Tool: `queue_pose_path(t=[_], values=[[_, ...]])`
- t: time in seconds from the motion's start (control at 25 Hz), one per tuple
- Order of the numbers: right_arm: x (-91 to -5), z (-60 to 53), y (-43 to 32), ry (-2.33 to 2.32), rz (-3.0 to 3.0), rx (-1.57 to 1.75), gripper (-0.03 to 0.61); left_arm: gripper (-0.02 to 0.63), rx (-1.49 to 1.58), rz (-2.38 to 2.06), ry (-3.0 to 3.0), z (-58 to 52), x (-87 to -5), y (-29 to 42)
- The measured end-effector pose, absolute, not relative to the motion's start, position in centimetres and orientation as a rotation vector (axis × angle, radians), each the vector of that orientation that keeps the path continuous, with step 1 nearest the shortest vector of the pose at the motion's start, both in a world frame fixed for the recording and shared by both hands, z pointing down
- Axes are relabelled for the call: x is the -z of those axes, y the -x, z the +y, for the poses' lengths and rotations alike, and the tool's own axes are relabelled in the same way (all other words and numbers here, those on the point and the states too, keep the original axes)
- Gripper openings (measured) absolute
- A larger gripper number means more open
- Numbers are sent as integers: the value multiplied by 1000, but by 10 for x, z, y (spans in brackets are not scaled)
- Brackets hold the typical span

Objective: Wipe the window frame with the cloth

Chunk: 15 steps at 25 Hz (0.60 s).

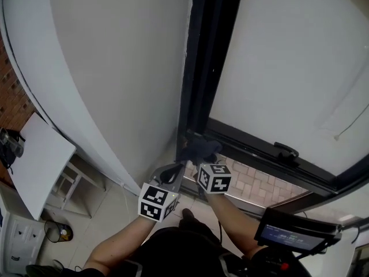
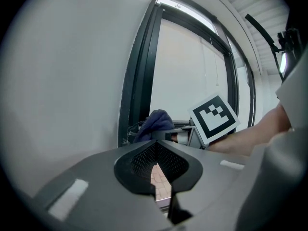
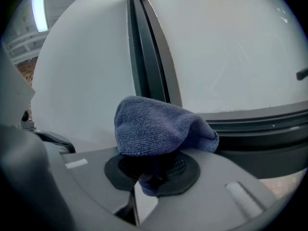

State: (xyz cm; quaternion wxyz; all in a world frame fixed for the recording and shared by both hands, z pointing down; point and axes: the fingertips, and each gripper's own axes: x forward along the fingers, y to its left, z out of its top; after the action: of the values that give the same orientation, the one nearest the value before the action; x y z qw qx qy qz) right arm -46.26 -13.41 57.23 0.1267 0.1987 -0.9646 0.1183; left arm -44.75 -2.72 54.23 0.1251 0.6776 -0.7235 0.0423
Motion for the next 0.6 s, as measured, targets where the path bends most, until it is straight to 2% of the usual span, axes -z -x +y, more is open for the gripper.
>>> queue_pose_path(t=[0.28,0.6], values=[[-573,-158,495,-513,-2796,-323,55,-6,-149,-2152,-1947,-39,-534,462],[-567,-158,498,-490,-2806,-311,55,-6,-142,-2163,-1903,-44,-535,465]])
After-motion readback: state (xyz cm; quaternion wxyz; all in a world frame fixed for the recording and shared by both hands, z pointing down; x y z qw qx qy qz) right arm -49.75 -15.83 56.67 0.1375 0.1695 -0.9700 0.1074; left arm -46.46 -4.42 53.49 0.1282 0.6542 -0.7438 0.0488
